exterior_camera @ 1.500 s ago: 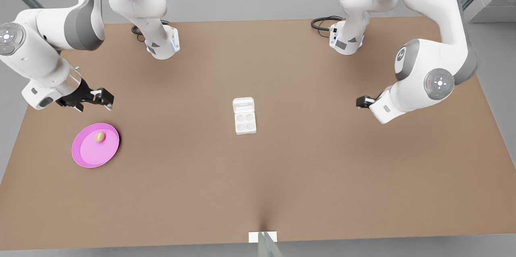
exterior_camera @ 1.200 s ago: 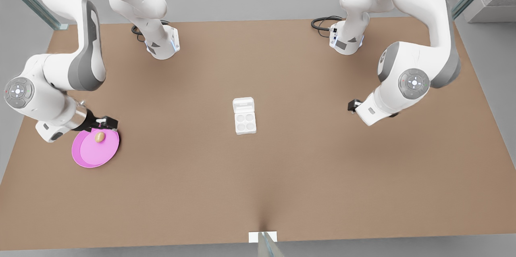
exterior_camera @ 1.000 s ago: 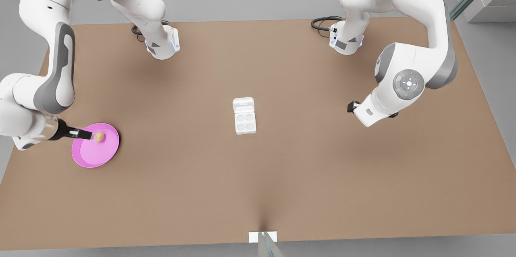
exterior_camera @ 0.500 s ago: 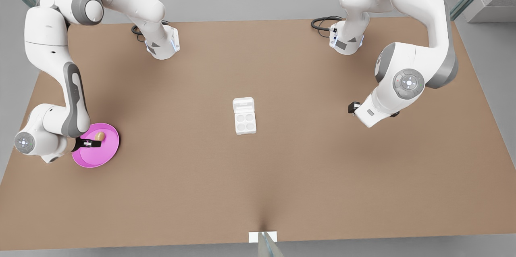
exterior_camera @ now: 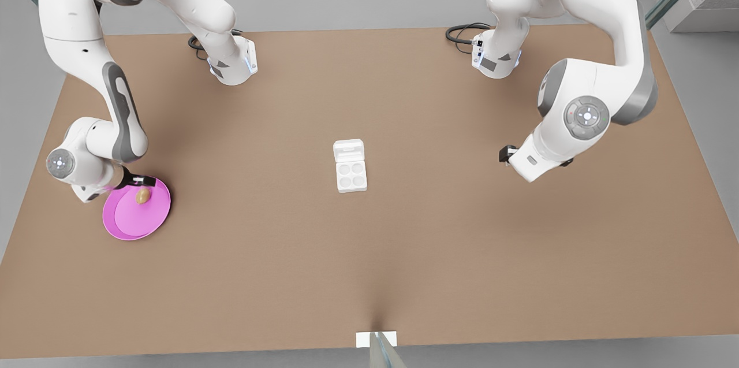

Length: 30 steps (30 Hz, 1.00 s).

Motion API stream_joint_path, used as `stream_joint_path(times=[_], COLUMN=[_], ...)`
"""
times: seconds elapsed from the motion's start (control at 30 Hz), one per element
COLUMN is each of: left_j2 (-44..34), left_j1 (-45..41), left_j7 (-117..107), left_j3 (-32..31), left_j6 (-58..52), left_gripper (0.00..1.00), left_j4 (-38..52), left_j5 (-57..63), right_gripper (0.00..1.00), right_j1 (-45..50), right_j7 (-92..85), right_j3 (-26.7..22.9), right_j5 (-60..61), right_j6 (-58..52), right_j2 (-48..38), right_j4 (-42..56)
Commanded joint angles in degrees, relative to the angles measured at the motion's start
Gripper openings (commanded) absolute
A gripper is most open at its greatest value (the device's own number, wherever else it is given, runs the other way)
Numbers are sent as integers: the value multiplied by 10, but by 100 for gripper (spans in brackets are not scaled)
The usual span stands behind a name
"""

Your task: Pack egg into the box and close the box lid

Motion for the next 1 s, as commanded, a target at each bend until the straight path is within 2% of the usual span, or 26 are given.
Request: stream_joint_path(times=[0.0,0.13,0.87,0.9,0.93,0.97], left_j2=[-2,-2,-5,2,2,1], left_j1=[0,0,3,1,1,-1], left_j7=[-7,-6,-5,-5,-5,-6], left_j3=[0,-1,-15,-15,-15,-15], left_j6=[1,-1,3,8,17,17], left_gripper=[100,100,100,100,100,100], left_j4=[0,1,27,27,24,27], left_j5=[-2,-4,4,3,2,3], right_gripper=[100,100,100,97,81,77], right_j1=[-7,-20,-33,-33,-34,-34], right_j7=[-17,-19,-26,-26,-26,-26], right_j3=[0,0,4,4,4,4], right_j5=[1,-15,-37,-37,-37,-37], right_j6=[108,157,186,191,192,192], right_j2=[-5,16,71,76,76,77], right_j4=[-20,-27,-10,-10,-10,-10])
